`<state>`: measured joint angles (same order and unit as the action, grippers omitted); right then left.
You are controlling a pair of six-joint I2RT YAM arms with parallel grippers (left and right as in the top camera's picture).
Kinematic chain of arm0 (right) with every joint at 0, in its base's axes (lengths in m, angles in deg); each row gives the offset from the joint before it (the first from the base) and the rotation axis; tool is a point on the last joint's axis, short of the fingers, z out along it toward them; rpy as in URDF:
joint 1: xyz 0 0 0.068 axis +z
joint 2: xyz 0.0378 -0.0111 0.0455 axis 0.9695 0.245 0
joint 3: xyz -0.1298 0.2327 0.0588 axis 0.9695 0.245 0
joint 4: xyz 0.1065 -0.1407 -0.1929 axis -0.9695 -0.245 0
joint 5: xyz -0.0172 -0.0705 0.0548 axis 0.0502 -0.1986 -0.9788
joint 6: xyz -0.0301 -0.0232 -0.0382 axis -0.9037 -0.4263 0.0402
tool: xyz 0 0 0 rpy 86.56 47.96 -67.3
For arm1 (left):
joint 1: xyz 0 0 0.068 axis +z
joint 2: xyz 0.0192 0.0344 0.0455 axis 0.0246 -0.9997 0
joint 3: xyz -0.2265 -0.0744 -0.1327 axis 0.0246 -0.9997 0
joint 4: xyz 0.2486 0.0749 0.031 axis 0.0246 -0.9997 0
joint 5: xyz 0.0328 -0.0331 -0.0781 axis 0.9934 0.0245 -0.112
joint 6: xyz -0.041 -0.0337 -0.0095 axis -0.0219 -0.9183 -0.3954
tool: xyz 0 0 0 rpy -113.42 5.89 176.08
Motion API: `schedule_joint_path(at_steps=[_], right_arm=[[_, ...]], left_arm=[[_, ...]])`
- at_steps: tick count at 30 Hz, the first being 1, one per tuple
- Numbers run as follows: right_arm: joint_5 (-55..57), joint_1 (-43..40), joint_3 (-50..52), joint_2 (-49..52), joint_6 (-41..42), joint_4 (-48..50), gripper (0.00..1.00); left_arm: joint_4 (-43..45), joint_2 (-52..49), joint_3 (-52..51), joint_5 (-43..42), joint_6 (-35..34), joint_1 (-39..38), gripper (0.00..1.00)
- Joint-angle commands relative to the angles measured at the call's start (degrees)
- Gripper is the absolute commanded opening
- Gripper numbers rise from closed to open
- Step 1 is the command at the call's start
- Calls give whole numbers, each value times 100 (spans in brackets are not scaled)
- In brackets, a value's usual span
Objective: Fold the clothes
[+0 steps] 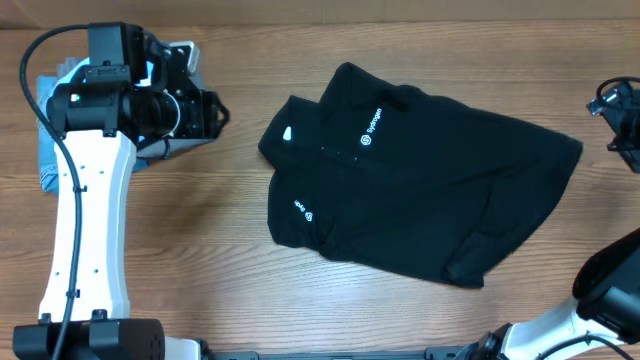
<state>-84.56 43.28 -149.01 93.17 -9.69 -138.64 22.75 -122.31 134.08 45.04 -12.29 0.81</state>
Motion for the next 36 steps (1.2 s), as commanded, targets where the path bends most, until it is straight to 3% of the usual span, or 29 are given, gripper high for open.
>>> schedule_joint_path(at_steps=[1,4,9,21,29,32,36], right_arm=[[-11,-87,-11,-13,-61,-455,100],[-201,-85,48,-13,-61,-1051,98],[-758,76,1036,-15,-398,-1777,85],[-861,446,2802,-26,-640,-1357,79],[-992,446,3882,-26,-573,-673,70],[-962,439,3982,-26,-575,-551,58],[-619,310,3650,-28,-546,-636,19]], left_arm=[[-57,66,57,-107,59,-48,100],[-107,66,57,-400,55,-48,100],[-210,55,55,-562,61,-81,100],[-393,52,-439,439,66,-415,100],[348,44,-1451,389,52,-675,100],[789,7,-1908,369,15,-876,95],[1200,-160,-2385,372,17,-1209,82]])
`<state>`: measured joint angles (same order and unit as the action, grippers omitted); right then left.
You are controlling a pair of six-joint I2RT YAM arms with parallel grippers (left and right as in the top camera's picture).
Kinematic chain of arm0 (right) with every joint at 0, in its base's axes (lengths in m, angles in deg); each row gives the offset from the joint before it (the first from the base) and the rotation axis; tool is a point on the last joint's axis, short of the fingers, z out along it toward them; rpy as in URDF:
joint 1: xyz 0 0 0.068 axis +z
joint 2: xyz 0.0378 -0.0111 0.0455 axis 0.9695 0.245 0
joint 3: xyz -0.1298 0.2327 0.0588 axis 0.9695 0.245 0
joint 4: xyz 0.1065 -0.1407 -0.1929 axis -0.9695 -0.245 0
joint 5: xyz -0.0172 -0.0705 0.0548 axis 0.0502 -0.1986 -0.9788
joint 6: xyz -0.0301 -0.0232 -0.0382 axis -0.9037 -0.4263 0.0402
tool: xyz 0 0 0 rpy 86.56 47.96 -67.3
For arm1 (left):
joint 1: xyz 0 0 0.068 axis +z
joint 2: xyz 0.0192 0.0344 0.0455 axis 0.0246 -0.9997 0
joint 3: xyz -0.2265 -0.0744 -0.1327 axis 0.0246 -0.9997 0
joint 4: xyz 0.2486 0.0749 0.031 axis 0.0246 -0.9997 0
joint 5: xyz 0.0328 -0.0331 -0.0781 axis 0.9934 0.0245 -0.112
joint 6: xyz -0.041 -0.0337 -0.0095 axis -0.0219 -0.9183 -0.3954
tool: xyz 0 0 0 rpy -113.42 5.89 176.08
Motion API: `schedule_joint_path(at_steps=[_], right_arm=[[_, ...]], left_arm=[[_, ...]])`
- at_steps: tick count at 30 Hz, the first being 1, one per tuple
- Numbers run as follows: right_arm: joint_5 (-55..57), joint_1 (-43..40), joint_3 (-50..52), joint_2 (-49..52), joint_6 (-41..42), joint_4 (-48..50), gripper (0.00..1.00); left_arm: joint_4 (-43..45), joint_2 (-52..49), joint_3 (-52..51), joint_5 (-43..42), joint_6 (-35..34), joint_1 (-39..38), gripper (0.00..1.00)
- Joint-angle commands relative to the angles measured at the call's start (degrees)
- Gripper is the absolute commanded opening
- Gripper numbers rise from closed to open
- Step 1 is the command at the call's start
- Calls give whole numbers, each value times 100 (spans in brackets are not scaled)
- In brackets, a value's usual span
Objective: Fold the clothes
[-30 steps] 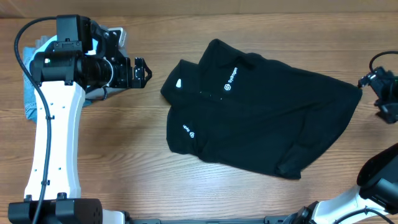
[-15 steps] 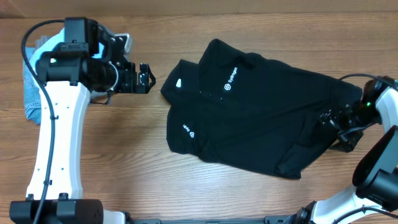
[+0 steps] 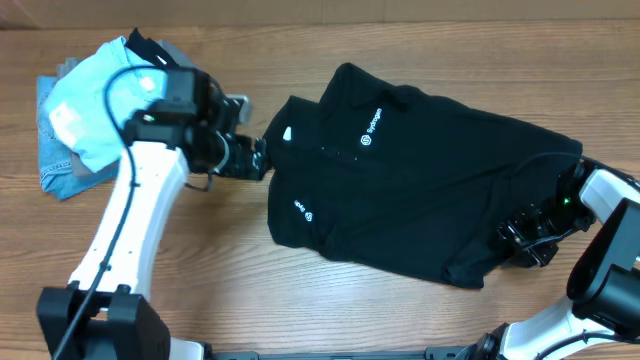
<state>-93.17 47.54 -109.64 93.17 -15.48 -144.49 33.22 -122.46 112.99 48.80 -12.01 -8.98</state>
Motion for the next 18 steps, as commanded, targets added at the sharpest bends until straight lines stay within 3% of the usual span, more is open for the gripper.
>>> schedule_joint_path(at_steps=[1,5,8,9,10,11,12,14,18], right_arm=[[415,-168,-474,-28,103,-162,14],[1530,-380,-1585,-28,459,-839,4],[2227,-457,-2358,-28,824,-1298,7],[2402,-468,-2573,-28,931,-1414,24],[2492,-470,-2741,-28,964,-1513,62],[2500,-470,-2872,-28,957,-1598,82],[2496,-470,-2951,-28,960,-1665,94],[2472,-470,-2981,-28,962,-1707,100],[2085,-470,-2949,-26,922,-1766,100]], left_arm=[[227,-221,-350,-4,-11,-306,79],[358,-603,-446,2,-13,-557,70],[391,-887,-446,22,-13,-669,67],[409,-981,-446,37,-15,-684,67],[420,-1051,-446,35,-15,-688,66],[433,-1128,-446,37,-15,-686,66],[437,-1187,-446,37,-15,-686,66],[444,-1252,-446,37,-31,-675,68],[457,-1261,-437,42,-31,-664,73]])
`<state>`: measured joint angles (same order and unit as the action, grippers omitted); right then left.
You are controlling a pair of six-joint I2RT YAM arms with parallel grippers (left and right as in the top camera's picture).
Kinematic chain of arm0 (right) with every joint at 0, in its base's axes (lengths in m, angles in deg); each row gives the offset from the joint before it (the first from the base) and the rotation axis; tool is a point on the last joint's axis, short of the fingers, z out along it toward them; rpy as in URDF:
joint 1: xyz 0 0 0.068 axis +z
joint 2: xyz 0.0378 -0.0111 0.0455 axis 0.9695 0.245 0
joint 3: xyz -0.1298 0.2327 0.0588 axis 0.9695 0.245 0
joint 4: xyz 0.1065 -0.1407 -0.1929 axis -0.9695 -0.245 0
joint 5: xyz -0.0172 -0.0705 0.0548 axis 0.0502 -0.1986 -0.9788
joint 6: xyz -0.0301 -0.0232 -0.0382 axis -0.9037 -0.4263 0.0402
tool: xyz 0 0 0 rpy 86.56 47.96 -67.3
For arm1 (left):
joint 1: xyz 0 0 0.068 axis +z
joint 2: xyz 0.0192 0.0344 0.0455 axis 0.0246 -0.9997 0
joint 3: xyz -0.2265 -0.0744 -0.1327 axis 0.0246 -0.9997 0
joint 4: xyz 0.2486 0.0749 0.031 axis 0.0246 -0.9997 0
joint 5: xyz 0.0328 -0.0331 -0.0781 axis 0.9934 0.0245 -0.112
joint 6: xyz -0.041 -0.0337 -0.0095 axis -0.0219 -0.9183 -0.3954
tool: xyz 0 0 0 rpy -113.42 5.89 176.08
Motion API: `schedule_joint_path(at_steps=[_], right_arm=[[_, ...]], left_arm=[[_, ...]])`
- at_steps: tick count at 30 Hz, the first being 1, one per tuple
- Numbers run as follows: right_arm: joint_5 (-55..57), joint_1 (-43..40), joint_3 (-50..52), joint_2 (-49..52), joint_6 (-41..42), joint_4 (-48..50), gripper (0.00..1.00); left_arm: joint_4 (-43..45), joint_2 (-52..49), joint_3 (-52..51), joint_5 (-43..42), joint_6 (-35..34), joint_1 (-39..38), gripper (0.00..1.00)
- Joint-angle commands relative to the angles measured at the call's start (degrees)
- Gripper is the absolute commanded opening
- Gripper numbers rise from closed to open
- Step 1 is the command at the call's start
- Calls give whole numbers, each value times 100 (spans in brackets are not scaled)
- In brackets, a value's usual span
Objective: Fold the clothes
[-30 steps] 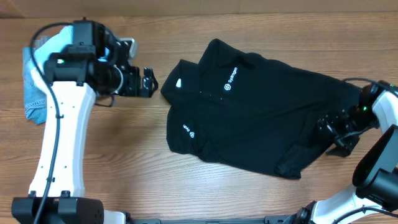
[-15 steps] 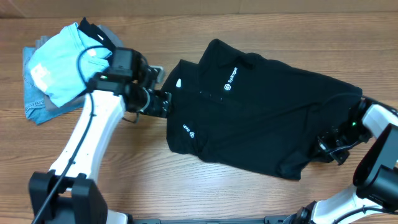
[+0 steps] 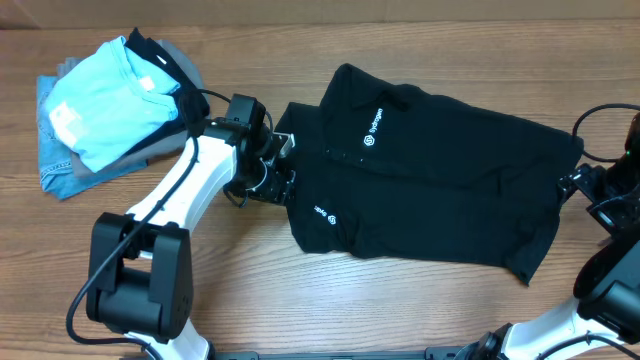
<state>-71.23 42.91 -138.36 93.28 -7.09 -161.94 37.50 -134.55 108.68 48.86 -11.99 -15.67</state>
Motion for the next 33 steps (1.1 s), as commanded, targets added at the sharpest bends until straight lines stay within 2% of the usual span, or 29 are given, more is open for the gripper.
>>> schedule_joint_path(at_steps=[1,9,10,15,22,25,27,31,33], right_arm=[[-315,-7,-76,-37,-22,-22,99],[-2175,-7,-76,-37,-1274,146,95],[-2337,-7,-76,-37,-1340,188,95],[-2575,-7,-76,-37,-1379,260,95],[-2579,-7,-76,-37,-1421,267,95],[-2581,-7,-76,-37,-1421,282,95],[-2581,-7,-76,-37,-1421,289,95],[-2586,-7,-76,-37,-1421,306,95],[-2627,-7,-76,-37,-1421,306,94]], left_arm=[[26,-52,-7,37,-31,4,75],[-20,-52,-111,9,-46,-83,77],[76,-52,-168,9,-76,-118,79],[643,-61,-575,-81,-542,-389,83],[822,-63,-1051,144,-1327,-688,83],[916,-63,-1220,181,-1569,-695,78],[975,-63,-1314,273,-1755,-693,71],[1054,-66,-1478,584,-2308,-695,40],[1058,-74,-1526,636,-2533,-693,35]])
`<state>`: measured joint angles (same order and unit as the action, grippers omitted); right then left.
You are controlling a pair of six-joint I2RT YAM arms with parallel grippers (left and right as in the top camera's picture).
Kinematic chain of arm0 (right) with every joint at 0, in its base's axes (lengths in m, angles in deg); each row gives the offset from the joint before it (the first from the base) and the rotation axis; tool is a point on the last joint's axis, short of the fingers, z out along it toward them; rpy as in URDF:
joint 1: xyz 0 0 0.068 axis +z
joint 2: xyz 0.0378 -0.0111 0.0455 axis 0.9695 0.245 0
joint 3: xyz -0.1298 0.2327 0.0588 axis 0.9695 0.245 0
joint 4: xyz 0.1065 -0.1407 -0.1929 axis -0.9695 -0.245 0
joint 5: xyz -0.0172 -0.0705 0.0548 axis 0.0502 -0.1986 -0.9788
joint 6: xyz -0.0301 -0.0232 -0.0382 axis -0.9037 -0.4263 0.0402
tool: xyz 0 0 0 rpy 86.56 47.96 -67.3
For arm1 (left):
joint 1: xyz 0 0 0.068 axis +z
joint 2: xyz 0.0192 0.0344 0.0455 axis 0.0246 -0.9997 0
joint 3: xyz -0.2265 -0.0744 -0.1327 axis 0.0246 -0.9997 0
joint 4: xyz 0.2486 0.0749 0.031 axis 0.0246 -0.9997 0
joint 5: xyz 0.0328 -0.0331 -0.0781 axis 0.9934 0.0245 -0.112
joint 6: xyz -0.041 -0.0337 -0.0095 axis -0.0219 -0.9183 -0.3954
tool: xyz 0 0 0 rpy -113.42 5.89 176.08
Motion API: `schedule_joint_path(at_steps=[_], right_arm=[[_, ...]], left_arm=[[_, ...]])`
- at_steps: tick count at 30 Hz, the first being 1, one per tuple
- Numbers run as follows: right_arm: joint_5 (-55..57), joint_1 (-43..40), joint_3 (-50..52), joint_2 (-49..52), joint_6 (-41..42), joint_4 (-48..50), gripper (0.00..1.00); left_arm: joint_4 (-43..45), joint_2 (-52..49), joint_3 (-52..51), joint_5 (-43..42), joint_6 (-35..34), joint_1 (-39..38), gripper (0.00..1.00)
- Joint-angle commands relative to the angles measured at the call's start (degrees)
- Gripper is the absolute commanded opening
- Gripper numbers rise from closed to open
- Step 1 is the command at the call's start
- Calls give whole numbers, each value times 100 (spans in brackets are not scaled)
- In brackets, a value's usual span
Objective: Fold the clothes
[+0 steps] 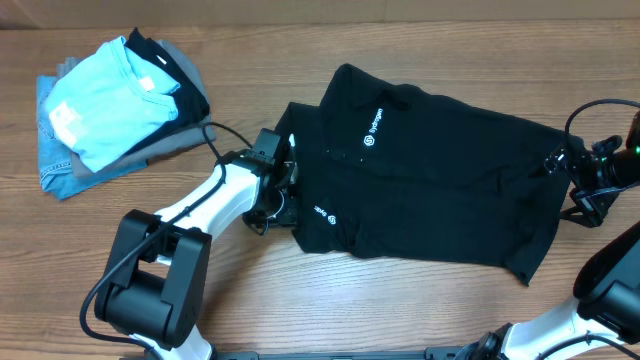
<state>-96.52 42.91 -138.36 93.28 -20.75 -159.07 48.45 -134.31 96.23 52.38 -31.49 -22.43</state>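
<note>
A black polo shirt (430, 180) with white logos lies spread on the wooden table, collar to the left and hem to the right. My left gripper (286, 192) sits at the shirt's left sleeve edge, its dark fingers merging with the cloth, so whether it is open or shut does not show. My right gripper (563, 165) is at the shirt's right edge near the upper hem corner, touching the fabric. Its jaws are too small and dark to read.
A stack of folded clothes (105, 100) sits at the back left, a light blue shirt on top of black, grey and denim pieces. The right arm's cable (590, 110) loops above the shirt's right corner. Bare wood (300, 300) runs along the front.
The left gripper has moved a little down and right along the shirt's left sleeve. The right gripper has moved up and left, onto the shirt's right edge. The shirt lies much the same.
At first both arms were off the shirt, the left over the folded stack. Then the left gripper neared the collar side and the right was at the crumpled lower hem. After that the hem lay stretched out flatter, and both grippers now sit at opposite shirt edges.
</note>
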Motion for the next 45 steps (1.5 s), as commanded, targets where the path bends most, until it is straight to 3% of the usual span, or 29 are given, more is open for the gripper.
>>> schedule_joint_path(at_steps=[1,6,9,12,15,17,22,27,31,34,38,41,45], right_arm=[[-136,-7,-76,-37,-59,26,94],[-181,-7,-76,-37,-74,79,94],[-181,-7,-76,-37,-74,81,94],[-181,-7,-76,-37,-74,79,92],[-181,-7,-76,-37,-74,79,91],[-181,-7,-76,-37,-74,79,91],[-181,-7,-76,-37,-74,81,91],[-181,4,-76,-37,-74,81,91],[-184,138,-52,-37,-74,81,91],[-179,374,72,-37,-74,195,91],[-37,804,387,-37,-55,614,88],[420,981,664,-37,568,1099,79],[1141,986,1104,-37,1161,1770,79]], left_arm=[[-37,-107,-286,282,-680,-17,35],[138,-151,-289,278,-1062,-114,46],[267,-151,-289,280,-1252,-269,48],[133,-151,-289,573,-1537,-413,34],[-111,-151,-289,850,-1687,-424,12],[-271,-151,-289,1032,-1685,-396,6],[-1054,-149,-278,1980,-1663,-155,4],[-1917,-142,-48,2973,-1504,758,4],[-1987,-90,212,2732,-839,1543,4],[-1996,-33,417,2299,-374,1860,7],[-2098,92,719,1961,87,1917,18],[-2334,264,1091,1731,278,1908,24],[-2575,533,1633,1333,555,1908,40]])
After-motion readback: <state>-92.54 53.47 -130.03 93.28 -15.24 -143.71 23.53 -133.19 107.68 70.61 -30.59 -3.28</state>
